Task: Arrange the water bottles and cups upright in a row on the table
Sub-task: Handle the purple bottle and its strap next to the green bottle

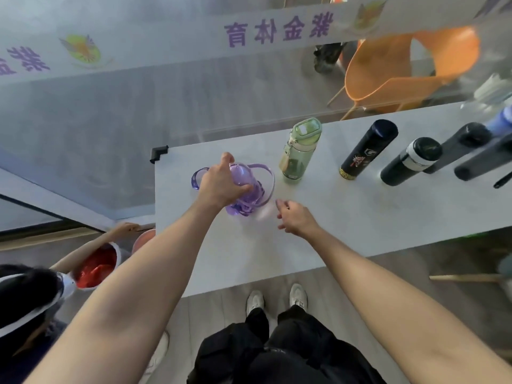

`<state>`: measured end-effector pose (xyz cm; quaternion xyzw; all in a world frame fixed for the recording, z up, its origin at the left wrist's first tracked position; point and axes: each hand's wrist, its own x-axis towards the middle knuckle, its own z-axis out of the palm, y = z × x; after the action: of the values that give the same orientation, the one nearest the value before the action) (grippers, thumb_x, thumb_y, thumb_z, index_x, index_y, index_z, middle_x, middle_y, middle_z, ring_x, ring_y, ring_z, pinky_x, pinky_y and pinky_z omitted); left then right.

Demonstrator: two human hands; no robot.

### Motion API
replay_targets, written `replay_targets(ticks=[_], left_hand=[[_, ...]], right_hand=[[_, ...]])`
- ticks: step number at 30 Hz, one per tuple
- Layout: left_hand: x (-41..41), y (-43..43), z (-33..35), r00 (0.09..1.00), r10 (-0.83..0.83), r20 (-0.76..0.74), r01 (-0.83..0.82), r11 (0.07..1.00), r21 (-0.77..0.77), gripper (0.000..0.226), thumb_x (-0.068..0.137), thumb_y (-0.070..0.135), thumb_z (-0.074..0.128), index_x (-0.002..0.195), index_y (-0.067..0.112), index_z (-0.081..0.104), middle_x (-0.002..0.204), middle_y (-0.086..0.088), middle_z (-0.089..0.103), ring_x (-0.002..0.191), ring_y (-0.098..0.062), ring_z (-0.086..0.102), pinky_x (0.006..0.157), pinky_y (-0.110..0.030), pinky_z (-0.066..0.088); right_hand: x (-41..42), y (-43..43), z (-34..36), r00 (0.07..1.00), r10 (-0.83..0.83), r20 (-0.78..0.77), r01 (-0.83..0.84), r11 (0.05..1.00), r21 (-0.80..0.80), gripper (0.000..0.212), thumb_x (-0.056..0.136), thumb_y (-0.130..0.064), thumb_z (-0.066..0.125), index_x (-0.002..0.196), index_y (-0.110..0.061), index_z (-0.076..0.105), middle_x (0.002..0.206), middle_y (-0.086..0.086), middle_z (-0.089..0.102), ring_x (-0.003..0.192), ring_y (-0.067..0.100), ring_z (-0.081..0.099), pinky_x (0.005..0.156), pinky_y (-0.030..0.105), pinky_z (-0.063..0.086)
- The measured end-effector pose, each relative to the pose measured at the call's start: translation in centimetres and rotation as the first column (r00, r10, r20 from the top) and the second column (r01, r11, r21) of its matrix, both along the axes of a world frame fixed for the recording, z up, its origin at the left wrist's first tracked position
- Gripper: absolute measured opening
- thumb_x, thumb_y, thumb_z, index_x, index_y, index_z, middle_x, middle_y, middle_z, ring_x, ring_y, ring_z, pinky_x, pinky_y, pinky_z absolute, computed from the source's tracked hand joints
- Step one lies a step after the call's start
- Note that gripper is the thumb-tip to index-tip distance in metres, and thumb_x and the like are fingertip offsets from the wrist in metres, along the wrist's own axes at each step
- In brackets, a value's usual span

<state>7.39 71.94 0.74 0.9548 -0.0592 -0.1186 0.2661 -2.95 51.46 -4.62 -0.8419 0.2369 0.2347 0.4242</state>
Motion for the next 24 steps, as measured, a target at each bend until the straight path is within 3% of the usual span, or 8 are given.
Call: replay_targets(ticks=[3,5,9,14,17,24], left_hand=[[0.6,-0.2,-0.2,0.999,-0.031,0.008,0.031,0.999,0.010,0.074,0.074,0.052,0.086,0.128,0.024,0.043,0.108,-0.007,0.069,0.093,-0.037,0.065,0.076,-0.042,0.055],[1.2,-0.3,-0.3,0.999,-0.053,-0.004,0.053,0.999,0.003,0.076,0.076,0.049,0.088,0.131,0.022,0.044,0.116,-0.008,0.067,0.097,-0.035,0.062,0.076,-0.041,0.050],[1.7,-0.2,0.0,0.996,-0.091,-0.007,0.091,0.996,0.020,0.080,0.074,0.049,0.091,0.134,0.021,0.045,0.124,-0.009,0.065,0.105,-0.034,0.062,0.079,-0.043,0.052],[1.2,-0.2,0.1,0.996,-0.088,0.002,0.088,0.996,0.017,0.085,0.071,0.045,0.094,0.137,0.019,0.046,0.125,-0.010,0.065,0.105,-0.034,0.063,0.079,-0.042,0.053],[1.2,0.0,0.8,0.998,-0.066,0.025,0.065,0.997,0.042,0.084,0.065,0.044,0.094,0.134,0.021,0.052,0.107,-0.007,0.070,0.097,-0.036,0.066,0.075,-0.041,0.056],[1.6,1.3,3.4,0.957,-0.041,0.286,0.021,0.997,0.074,0.069,0.062,0.047,0.089,0.121,0.027,0.059,0.104,-0.004,0.072,0.090,-0.036,0.069,0.076,-0.040,0.056]], right_hand=[[-1.6,-0.9,-0.6,0.994,0.069,-0.082,-0.076,0.994,-0.081,0.049,0.104,-0.058,0.047,0.123,-0.017,0.069,0.127,0.011,0.073,0.113,0.032,0.073,0.105,0.048,0.056],[-2.3,-1.2,-0.4,0.971,0.195,-0.136,-0.214,0.966,-0.143,0.046,0.107,-0.050,0.052,0.133,-0.016,0.068,0.135,0.010,0.071,0.123,0.031,0.068,0.105,0.038,0.052],[-3.2,-1.5,-0.9,0.907,0.342,-0.244,-0.391,0.900,-0.191,0.050,0.107,-0.045,0.053,0.147,-0.014,0.060,0.147,0.012,0.065,0.131,0.033,0.061,0.108,0.039,0.049],[-4.0,-2.7,-1.1,0.870,0.402,-0.284,-0.471,0.848,-0.243,0.055,0.106,-0.045,0.052,0.151,-0.013,0.056,0.149,0.014,0.063,0.132,0.035,0.061,0.109,0.041,0.050],[-4.3,-3.2,-0.9,0.873,0.411,-0.263,-0.476,0.838,-0.268,0.054,0.106,-0.045,0.053,0.149,-0.014,0.058,0.147,0.013,0.065,0.131,0.034,0.061,0.107,0.042,0.051],[-2.9,-3.2,-0.3,0.875,0.431,-0.220,-0.478,0.839,-0.258,0.056,0.107,-0.044,0.054,0.155,-0.015,0.054,0.153,0.012,0.061,0.135,0.032,0.059,0.113,0.044,0.050]])
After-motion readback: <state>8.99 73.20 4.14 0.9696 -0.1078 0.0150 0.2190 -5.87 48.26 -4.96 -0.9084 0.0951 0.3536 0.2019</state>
